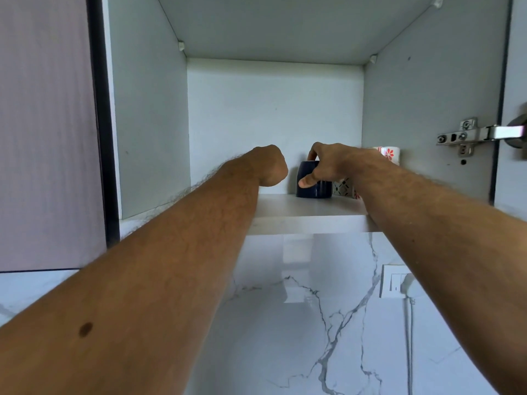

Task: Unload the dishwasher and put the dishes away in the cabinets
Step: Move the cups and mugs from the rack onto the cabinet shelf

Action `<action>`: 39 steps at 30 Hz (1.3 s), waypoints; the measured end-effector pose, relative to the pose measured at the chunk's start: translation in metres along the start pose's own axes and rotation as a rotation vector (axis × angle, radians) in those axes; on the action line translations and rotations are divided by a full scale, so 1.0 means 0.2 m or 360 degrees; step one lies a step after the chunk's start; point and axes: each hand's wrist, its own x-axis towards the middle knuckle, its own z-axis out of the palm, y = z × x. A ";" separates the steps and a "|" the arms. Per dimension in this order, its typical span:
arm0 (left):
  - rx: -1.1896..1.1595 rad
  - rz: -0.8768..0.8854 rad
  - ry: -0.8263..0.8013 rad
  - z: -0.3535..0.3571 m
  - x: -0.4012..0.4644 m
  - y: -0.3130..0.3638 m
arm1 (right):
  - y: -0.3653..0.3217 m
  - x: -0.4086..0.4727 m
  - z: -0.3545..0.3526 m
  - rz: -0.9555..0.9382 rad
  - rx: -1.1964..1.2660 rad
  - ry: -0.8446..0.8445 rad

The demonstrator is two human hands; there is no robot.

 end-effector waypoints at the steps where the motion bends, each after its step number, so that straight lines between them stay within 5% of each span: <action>1: -0.0002 -0.0002 -0.0003 0.00 0.00 0.00 | 0.00 0.00 0.00 -0.0003 -0.0011 0.0003; 39: 0.0133 0.0037 0.0020 -0.03 -0.04 0.04 | 0.00 -0.02 -0.01 -0.0116 -0.0113 0.0179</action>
